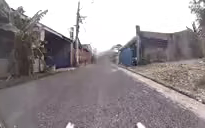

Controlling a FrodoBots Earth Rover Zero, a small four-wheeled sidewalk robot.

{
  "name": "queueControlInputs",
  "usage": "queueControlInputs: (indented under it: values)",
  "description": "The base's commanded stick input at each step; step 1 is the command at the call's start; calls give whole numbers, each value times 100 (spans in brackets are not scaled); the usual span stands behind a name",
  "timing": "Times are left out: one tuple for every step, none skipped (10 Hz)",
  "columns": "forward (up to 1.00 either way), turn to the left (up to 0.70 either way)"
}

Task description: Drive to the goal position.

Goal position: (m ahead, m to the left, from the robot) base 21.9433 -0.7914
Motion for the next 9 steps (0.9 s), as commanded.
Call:
queueControlInputs:
  values:
    - [8, 0]
    - [7, 0]
    - [9, 0]
    - [8, 0]
    - [8, 0]
    - [95, 0]
    - [100, 0]
    - [100, 0]
    - [100, 0]
